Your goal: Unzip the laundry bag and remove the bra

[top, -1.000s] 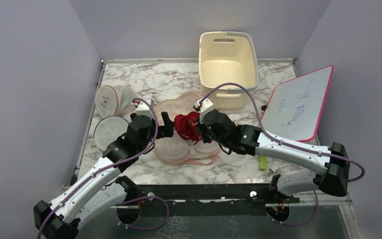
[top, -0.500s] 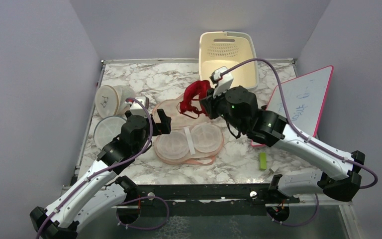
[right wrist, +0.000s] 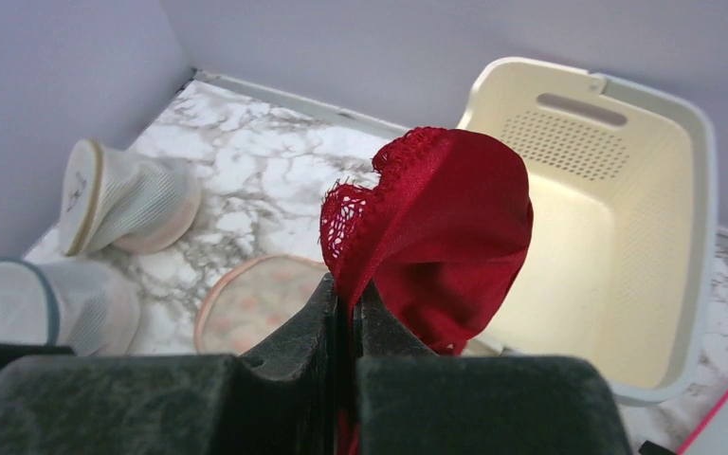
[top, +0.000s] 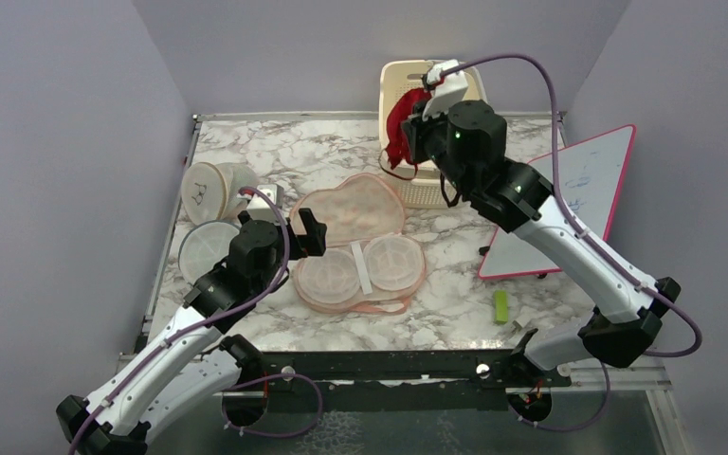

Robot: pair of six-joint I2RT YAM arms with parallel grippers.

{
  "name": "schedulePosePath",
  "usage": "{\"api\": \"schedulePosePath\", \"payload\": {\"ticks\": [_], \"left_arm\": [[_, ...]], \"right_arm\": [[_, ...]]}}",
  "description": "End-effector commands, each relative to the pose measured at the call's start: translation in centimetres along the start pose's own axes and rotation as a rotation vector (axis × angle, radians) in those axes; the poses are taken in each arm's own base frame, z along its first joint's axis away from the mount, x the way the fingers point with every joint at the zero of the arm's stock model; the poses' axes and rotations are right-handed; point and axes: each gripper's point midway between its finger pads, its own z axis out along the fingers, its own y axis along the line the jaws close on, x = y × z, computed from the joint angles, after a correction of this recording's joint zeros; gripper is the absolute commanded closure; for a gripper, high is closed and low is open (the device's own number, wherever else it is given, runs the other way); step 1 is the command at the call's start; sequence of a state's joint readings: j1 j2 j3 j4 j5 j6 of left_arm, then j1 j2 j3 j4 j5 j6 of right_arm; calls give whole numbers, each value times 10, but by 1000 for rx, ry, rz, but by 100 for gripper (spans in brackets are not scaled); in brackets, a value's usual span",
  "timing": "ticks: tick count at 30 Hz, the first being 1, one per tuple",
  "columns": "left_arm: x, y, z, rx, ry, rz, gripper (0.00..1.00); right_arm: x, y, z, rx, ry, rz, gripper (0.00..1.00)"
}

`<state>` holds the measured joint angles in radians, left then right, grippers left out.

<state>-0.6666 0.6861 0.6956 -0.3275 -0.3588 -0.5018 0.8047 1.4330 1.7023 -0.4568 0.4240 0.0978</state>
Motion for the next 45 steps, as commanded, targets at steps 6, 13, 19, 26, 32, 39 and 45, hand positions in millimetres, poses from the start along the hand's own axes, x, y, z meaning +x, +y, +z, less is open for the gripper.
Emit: {"api": "schedulePosePath", "payload": {"ticks": [6,13,19,26,32,39,45], "left_arm": [[6,-1,-11,35,27,7,2],[4,-2,-12,39,26,-10,2],[3,-7,-12,56,32,-13,2],[5,-9,-7,53,45,-8,2],[8,-15,4,65,57,-12,2],[10,-26,14,94,74,-22,2],[13,-30,17,108,87,-38,2]], "right_arm": [[-29,-66,50,132,-36,-46,99],[33,-112,120,200,131,-71,96],[99,-100,147,101,307,-65,48],[101,-79,109,-35,315,-33,36],[104,-23,39,-354,257,56,33],[165,20,-25,-535,286,133,33],[231,17,-38,-483,326,142,33]]}}
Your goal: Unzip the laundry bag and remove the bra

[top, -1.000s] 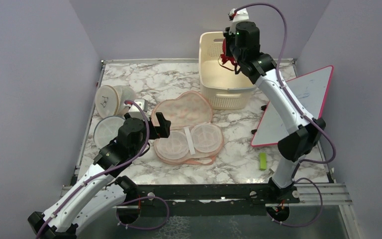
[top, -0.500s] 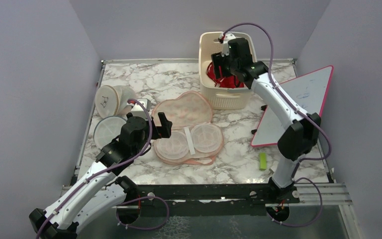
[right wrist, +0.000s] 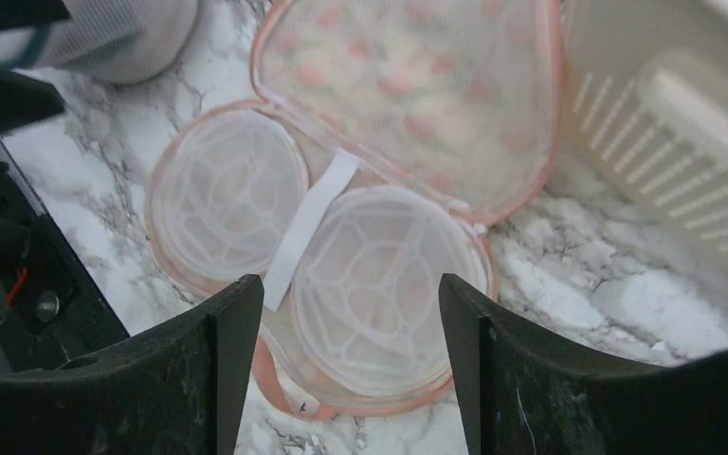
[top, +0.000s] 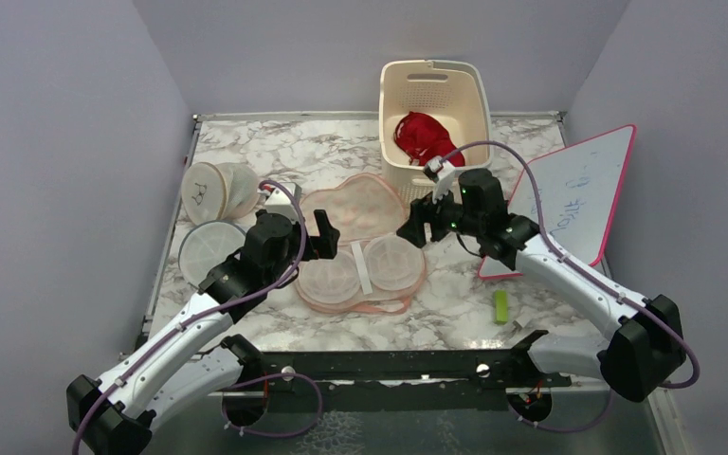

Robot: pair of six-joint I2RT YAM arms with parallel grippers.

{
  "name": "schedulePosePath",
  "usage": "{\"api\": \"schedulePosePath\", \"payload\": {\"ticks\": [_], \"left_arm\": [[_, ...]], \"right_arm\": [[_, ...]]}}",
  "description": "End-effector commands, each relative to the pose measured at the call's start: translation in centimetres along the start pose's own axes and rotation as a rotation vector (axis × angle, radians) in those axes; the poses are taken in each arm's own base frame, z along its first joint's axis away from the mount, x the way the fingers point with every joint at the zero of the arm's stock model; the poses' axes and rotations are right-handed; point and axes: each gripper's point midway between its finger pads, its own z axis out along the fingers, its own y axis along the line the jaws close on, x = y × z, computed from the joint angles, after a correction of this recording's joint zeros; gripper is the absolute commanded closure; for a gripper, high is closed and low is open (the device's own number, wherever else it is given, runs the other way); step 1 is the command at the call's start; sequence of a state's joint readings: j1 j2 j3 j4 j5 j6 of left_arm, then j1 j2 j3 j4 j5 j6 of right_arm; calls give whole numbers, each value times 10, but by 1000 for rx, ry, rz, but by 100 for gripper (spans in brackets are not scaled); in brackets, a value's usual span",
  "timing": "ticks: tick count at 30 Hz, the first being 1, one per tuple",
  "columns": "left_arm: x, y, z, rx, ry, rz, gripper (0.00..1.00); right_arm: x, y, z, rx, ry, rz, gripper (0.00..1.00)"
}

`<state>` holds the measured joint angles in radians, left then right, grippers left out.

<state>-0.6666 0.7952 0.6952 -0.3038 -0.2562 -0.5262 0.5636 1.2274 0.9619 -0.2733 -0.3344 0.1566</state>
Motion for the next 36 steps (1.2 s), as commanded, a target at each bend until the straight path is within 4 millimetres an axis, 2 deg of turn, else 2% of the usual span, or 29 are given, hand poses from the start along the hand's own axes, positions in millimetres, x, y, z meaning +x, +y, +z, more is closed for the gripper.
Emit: {"api": "schedulePosePath", "payload": {"ticks": [1,6,13,20,26,31,36], "left_arm": [[-14,-15,-1,58,-32,-38,2],[-11,-19,1,77,-21,-58,2],[-15,-20,-5,89,-34,-63,2],[-15,-13,-12,67,-43,-50,2],[-16,-7,-16,45,-52,-34,1],[-17,-3,-20,32,-57,-24,1],[-16,0,-22,24,-57,-16,1]], "right_arm": [[9,-5,6,16,-105,7,33],[31,-29,25,93,-182,4,33],[32,-55,44,176,-355,15,32],[34,-81,73,253,-400,71,33],[48,-89,100,243,-389,111,43],[49,-99,115,268,-389,123,46],[54,-105,132,272,-354,110,55]]}}
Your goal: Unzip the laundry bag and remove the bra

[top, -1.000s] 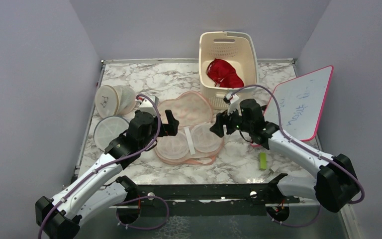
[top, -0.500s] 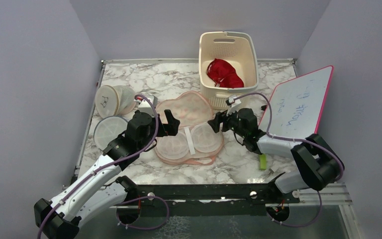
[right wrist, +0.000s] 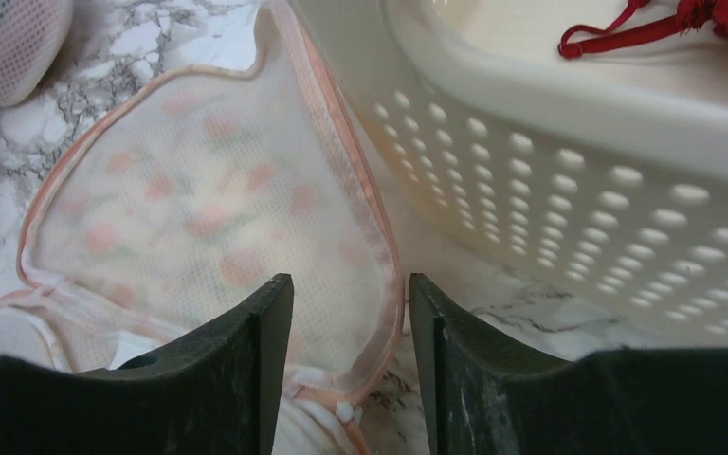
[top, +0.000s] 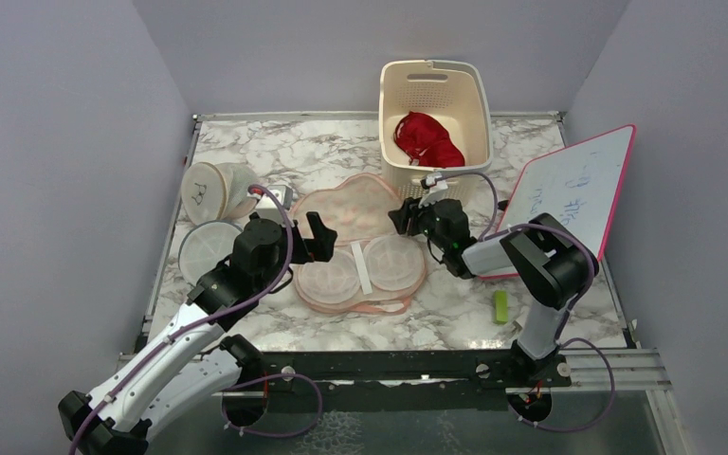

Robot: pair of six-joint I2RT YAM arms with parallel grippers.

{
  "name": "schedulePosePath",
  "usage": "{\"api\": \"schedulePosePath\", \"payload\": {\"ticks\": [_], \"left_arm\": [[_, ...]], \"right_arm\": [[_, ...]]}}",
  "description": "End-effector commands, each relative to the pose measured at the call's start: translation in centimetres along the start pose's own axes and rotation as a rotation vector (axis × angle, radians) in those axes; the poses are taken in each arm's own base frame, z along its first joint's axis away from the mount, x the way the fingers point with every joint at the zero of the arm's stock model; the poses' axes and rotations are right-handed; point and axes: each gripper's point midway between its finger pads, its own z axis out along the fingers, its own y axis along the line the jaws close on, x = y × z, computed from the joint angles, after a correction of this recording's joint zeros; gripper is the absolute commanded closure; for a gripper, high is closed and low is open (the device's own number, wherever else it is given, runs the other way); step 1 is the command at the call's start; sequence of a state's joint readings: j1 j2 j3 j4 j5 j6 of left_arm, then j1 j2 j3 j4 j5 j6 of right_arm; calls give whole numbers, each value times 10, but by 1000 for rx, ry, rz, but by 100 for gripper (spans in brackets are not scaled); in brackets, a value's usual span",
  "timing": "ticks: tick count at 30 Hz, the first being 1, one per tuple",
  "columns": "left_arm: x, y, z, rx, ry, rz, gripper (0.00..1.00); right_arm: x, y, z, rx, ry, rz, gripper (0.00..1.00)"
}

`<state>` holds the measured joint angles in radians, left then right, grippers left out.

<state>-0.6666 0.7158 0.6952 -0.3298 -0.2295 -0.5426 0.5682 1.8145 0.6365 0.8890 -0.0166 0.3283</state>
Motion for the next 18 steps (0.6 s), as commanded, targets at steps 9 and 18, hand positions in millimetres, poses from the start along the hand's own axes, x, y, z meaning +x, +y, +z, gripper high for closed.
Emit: {"api": "schedulePosePath", "payload": {"ticks": [9,18], "left_arm": [[-4,2,-2,-14,19,55,1],[13,-22,32,120,250,409,1]], "right_arm": [[-19,10,19,-69,-67,-144,74],[-29,36,-7,-271,-111,-397,99]]}}
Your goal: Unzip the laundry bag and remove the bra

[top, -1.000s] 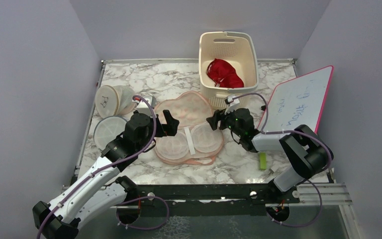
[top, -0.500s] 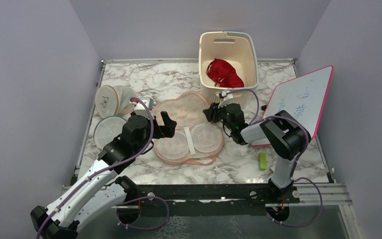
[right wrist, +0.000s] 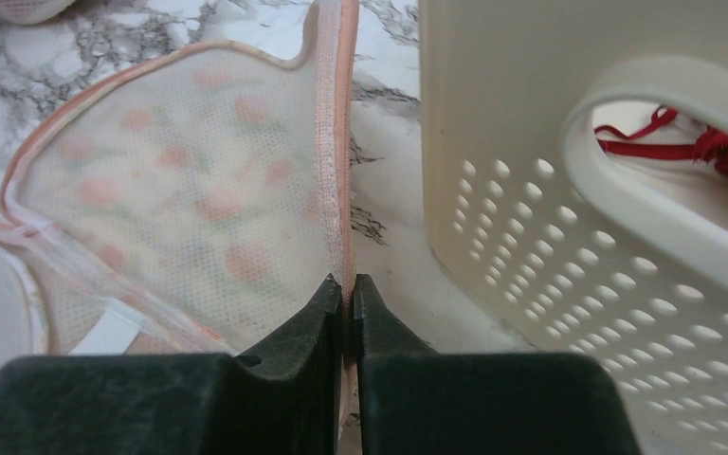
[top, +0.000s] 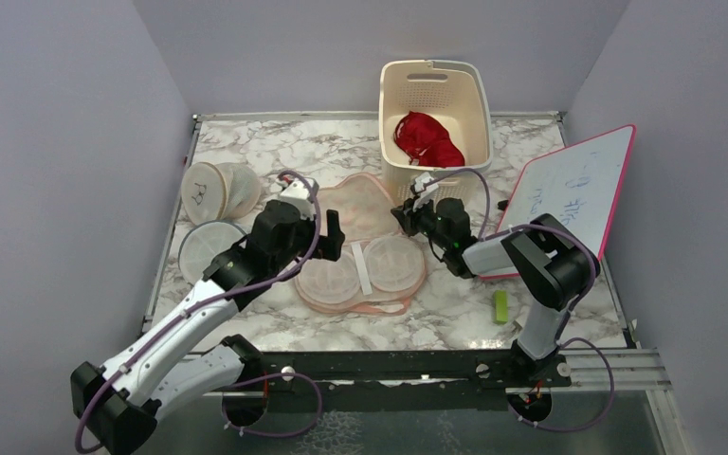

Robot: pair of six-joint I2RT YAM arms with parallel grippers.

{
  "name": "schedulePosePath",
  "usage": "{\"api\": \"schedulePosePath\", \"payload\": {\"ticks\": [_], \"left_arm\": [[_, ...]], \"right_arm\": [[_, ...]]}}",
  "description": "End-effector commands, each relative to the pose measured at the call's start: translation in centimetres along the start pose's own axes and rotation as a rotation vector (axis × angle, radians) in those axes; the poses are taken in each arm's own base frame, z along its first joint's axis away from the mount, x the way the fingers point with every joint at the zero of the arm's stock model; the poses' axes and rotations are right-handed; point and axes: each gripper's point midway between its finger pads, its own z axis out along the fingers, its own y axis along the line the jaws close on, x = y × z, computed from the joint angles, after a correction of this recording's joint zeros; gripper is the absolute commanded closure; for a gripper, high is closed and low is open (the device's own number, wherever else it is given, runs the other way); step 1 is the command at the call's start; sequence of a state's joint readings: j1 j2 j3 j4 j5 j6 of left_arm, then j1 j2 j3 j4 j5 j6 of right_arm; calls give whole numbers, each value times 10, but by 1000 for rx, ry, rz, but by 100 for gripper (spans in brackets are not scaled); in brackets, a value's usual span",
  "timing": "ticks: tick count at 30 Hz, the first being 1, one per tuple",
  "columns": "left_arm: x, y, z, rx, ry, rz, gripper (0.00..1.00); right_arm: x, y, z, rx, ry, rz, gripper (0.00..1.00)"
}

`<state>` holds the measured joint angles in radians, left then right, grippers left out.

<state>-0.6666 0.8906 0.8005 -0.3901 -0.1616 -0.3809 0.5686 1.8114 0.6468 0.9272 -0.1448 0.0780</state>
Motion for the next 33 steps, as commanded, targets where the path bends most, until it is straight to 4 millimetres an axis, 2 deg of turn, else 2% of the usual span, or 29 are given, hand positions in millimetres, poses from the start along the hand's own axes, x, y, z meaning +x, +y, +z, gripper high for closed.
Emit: {"api": "schedulePosePath", "payload": {"ticks": [1,5,8,11,13,17,20,23,27,30,33], "left_arm": [[-5,-17,17,118,114,293,1],[-13,-30,28,243,82,549,1],[-34,-30,35,220,-19,638,1],[-29,-29,51,254,-98,782,1],[-25,-17,66,214,-129,862,1],[-29,5,96,203,-160,942,2],[-51,17,115,202,-242,938,2],[-62,11,132,306,-270,954,3],[-65,5,147,442,-242,965,5],[-54,1,164,537,-149,975,8],[-42,-1,175,595,-96,980,21]], "right_arm": [[-25,25,-7,-184,-96,-174,99],[-28,42,-18,-298,-142,-247,99],[-29,49,-28,-378,-176,-271,99],[-28,54,-32,-438,-190,-288,99],[-29,58,-34,-472,-197,-291,99],[-32,62,-39,-498,-211,-303,99],[-33,63,-42,-496,-213,-315,99],[-35,63,-43,-491,-221,-313,99],[-36,63,-46,-492,-221,-313,99],[-37,63,-45,-491,-224,-315,99],[-35,63,-43,-495,-218,-314,99]]}}
